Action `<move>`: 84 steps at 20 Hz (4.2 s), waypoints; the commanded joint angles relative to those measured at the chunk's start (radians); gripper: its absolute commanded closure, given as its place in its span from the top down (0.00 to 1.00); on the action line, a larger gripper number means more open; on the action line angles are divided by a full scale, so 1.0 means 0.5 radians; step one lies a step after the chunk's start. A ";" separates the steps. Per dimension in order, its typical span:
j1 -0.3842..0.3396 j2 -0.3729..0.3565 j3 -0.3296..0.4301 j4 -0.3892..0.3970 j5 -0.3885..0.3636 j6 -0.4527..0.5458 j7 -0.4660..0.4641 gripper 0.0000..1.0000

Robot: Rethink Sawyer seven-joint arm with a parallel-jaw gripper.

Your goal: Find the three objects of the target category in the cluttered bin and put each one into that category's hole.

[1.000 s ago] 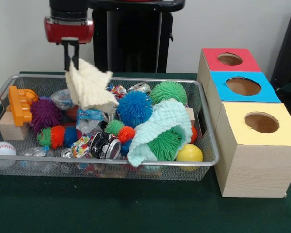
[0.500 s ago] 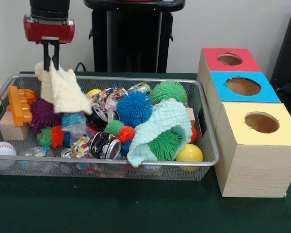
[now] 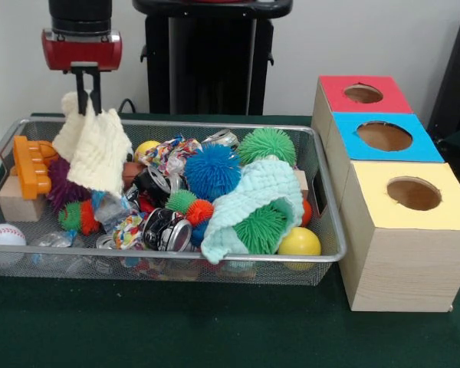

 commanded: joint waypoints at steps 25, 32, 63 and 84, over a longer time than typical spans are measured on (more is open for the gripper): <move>0.232 0.127 -0.043 0.323 0.780 -0.617 0.193 1.00; 0.237 0.019 -0.077 0.136 0.416 -0.473 -0.179 1.00; -0.028 -0.121 0.228 -0.336 -0.289 0.062 -0.827 1.00; 0.043 0.305 -0.005 -0.549 -0.672 -0.137 -0.411 1.00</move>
